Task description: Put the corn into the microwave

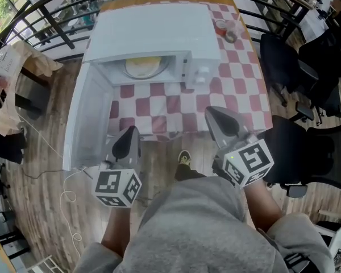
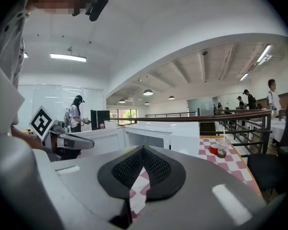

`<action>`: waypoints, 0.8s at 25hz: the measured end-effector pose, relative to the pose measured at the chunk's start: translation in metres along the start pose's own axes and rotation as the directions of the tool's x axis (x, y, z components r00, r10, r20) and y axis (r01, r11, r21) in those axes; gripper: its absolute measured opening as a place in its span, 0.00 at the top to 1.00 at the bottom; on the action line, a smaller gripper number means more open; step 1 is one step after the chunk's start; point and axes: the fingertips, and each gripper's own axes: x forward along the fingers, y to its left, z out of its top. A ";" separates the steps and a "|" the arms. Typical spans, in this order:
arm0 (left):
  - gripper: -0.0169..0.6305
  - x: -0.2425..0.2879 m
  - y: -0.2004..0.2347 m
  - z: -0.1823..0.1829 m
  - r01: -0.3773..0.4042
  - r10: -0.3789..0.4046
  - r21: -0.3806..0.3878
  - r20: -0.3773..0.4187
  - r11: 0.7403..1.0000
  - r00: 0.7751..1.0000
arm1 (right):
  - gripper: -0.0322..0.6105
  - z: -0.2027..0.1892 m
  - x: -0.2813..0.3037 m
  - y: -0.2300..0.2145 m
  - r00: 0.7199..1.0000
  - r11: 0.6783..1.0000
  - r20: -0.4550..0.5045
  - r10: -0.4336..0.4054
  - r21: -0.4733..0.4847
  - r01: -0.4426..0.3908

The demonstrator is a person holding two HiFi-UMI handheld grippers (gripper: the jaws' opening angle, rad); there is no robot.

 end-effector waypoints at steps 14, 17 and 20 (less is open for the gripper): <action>0.96 -0.142 -0.034 -0.041 -0.004 0.003 0.012 0.040 1.000 0.999 | 0.95 -0.029 -0.101 0.103 1.000 0.999 -0.026 -0.001 -0.033 0.000; 0.96 -0.168 -0.040 -0.051 -0.002 0.002 0.007 0.049 1.000 0.999 | 0.95 -0.036 -0.126 0.121 1.000 0.999 -0.028 -0.008 -0.043 0.007; 0.96 -0.189 -0.045 -0.058 -0.002 0.002 0.003 0.049 1.000 0.999 | 0.95 -0.041 -0.144 0.132 0.999 0.999 -0.030 -0.020 -0.044 0.019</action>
